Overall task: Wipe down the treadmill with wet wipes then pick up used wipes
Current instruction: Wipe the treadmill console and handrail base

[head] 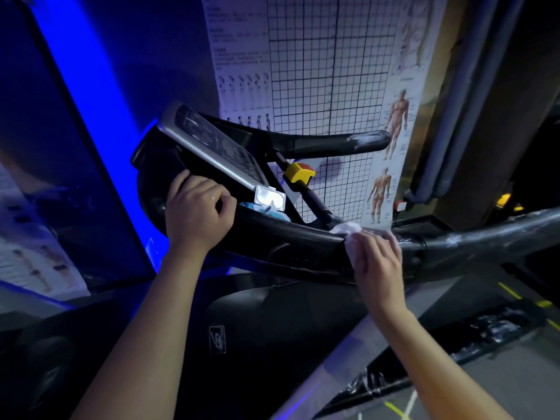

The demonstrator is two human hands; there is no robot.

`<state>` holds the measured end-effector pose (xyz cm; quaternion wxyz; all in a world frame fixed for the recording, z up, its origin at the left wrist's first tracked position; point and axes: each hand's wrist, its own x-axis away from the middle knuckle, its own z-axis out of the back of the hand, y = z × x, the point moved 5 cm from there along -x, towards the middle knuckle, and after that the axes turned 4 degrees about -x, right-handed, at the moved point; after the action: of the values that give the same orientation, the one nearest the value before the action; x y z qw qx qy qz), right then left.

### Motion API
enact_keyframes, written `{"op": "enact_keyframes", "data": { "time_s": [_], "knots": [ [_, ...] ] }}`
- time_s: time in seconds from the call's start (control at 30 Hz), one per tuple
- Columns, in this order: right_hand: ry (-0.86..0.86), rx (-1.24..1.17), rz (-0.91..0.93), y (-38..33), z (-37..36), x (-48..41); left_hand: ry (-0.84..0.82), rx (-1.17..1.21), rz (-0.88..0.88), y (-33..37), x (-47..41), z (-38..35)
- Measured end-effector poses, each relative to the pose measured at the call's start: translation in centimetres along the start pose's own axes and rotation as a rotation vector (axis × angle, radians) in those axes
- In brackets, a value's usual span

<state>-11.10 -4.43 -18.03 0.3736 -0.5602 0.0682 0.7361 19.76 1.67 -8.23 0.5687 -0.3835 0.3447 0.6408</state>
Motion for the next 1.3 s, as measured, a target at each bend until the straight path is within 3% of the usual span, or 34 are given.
{"op": "enact_keyframes", "data": {
  "time_s": [0.13,0.33,0.63,0.73,0.97,1.1,1.2,1.3],
  "knots": [
    [-0.022,-0.053,-0.031,-1.9,-1.6,-1.2,-0.032,-0.034,0.044,0.4,-0.2,-0.1],
    [-0.084,-0.222,0.061,-7.8,-4.4,-0.8,-0.164,-0.107,0.191,1.7,0.1,-0.5],
    [-0.090,-0.054,-0.074,6.1,1.8,1.0,-0.120,-0.180,0.258,6.0,1.6,-1.4],
    [-0.093,-0.028,-0.152,6.2,1.3,-0.4,-0.131,-0.259,0.228,7.2,2.0,-2.1],
    [-0.250,-0.338,-0.063,-0.5,-1.8,-1.7,-0.046,-0.238,0.224,6.9,2.6,-2.1],
    [-0.303,-0.263,-0.047,4.6,-0.1,-2.2,-0.030,-0.225,0.235,7.0,2.6,-2.1],
    [-0.340,-0.134,-0.170,10.1,1.9,-3.1,-0.015,-0.223,0.231,7.1,2.7,-2.1],
    [-0.404,-0.101,-0.259,10.2,1.7,-3.9,-0.024,-0.241,0.250,7.1,2.7,-2.2]
  ]
}}
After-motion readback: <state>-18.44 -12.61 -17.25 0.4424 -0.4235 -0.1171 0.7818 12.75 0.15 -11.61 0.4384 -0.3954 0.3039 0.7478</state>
